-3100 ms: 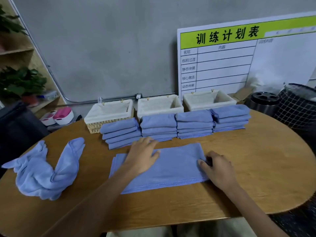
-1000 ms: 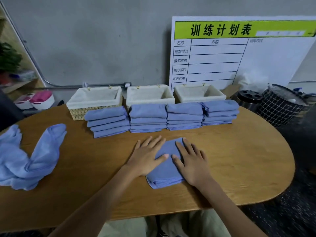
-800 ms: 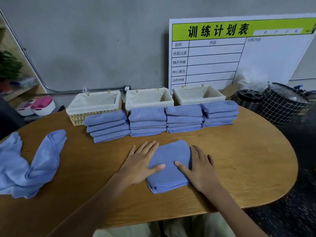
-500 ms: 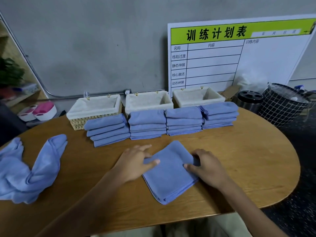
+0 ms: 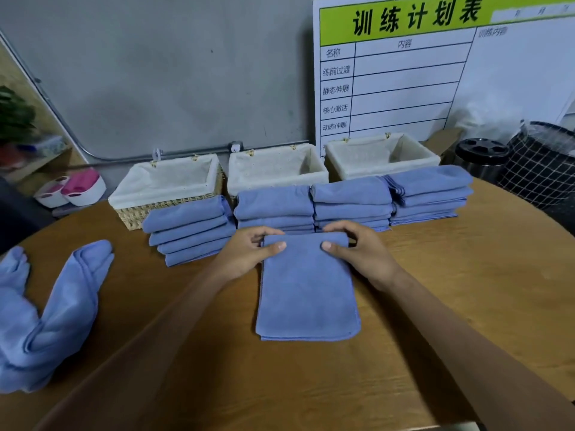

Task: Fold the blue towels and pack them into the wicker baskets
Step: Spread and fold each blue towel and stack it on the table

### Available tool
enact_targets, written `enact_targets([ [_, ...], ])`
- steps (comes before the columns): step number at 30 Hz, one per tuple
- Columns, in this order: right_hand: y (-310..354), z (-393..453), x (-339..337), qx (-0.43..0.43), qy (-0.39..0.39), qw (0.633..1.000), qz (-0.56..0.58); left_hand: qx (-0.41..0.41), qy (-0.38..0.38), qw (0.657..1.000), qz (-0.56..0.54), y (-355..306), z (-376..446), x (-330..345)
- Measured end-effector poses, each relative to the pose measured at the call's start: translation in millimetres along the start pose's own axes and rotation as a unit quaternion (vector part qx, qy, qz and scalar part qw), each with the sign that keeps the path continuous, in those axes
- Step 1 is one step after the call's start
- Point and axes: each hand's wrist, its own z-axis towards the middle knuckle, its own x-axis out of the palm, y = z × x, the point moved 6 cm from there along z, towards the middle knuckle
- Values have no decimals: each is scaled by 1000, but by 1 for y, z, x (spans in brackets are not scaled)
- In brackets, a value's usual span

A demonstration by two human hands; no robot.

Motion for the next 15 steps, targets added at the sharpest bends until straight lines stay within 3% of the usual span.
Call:
enact_targets([
  [8,33,-7,17,-57,-19,997,38,82,-119,988,-61,-14,-35,-30],
  [15,44,-67,9,-104,-13,993,-45,178,-161,970,30,-26,-107,-6],
])
